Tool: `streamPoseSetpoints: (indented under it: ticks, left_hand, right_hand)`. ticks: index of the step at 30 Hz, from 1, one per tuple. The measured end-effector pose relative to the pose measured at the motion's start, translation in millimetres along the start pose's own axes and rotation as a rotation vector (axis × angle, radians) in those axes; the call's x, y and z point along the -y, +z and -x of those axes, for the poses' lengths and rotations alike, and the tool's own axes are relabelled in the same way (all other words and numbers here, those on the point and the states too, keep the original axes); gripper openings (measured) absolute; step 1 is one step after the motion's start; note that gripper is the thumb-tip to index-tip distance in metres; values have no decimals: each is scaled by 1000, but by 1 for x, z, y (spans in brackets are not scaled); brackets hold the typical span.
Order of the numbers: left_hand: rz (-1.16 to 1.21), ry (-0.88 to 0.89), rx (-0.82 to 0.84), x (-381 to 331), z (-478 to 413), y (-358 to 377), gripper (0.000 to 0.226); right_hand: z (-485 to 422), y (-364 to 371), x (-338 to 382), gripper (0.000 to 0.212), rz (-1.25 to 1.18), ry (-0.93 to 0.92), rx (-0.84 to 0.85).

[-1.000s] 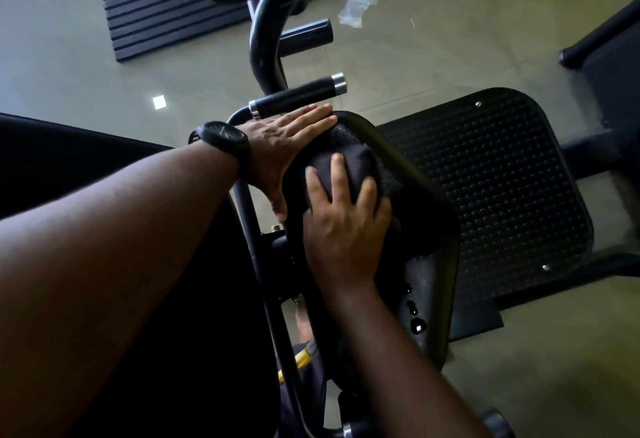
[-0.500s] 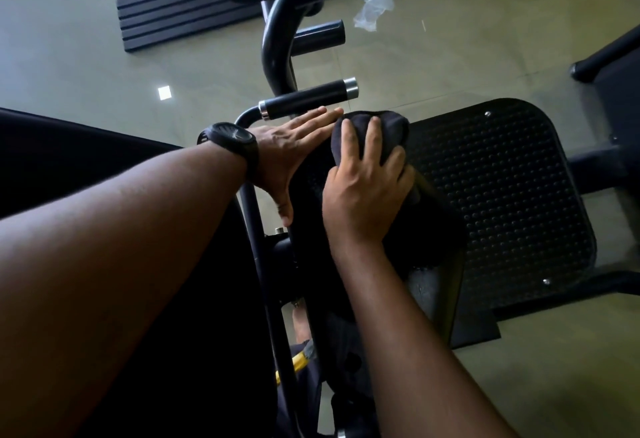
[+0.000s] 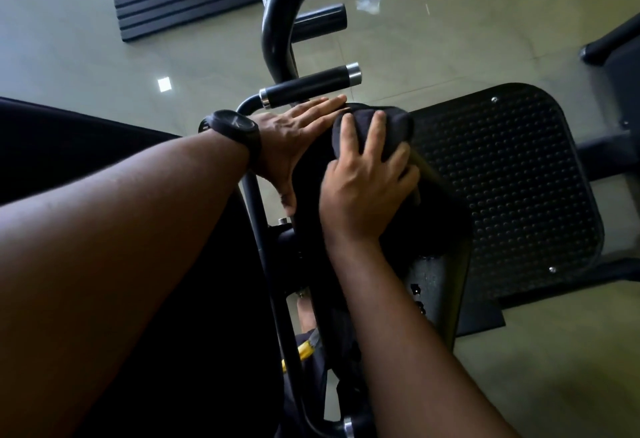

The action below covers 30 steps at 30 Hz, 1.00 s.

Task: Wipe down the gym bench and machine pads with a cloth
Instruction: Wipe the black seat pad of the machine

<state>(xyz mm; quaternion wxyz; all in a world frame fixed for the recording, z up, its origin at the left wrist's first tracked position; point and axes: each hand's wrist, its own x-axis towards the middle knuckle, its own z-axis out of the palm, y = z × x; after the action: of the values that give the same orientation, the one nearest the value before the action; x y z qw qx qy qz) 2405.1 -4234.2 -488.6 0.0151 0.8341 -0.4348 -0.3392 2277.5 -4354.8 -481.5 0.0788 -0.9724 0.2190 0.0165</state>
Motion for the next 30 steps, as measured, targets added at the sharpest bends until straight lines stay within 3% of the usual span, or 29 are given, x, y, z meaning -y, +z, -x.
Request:
streamPoseSetpoints:
  ticks: [3, 8, 10, 15, 17, 19, 21, 23, 26, 28, 30]
  left_hand:
    - [5, 19, -26, 1, 0, 0, 173]
    - [-23, 0, -16, -1, 0, -1, 173]
    - [-14, -4, -5, -1, 0, -1, 175]
    - [-2, -7, -13, -3, 0, 0, 176]
    - [-3, 7, -33, -2, 1, 0, 174]
    - [-33, 28, -56, -1, 1, 1, 168]
    - [-54, 14, -55, -1, 1, 1, 166]
    - [-51, 0, -27, -1, 0, 1, 172]
    - [-31, -2, -11, 0, -1, 1, 174]
    - [-28, -8, 10, 1, -1, 1, 174]
    - [-33, -25, 21, -1, -1, 0, 175]
  right_hand:
    - [37, 7, 4, 53, 42, -211, 8]
    - [75, 7, -54, 49, 57, -545, -14]
    - [51, 3, -65, 53, 93, -504, -12]
    - [7, -2, -18, 57, 18, -29, -15]
    - [29, 5, 1, 54, 28, -105, -1]
    - [61, 10, -1, 51, 27, -307, 14]
    - [81, 9, -26, 52, 16, -471, 17]
    - [81, 2, -60, 52, 51, -520, -2]
    - [44, -6, -88, 54, 97, -333, -23]
    - [12, -9, -73, 56, 38, -84, -21]
    - [-2, -8, -43, 56, 12, 52, -28]
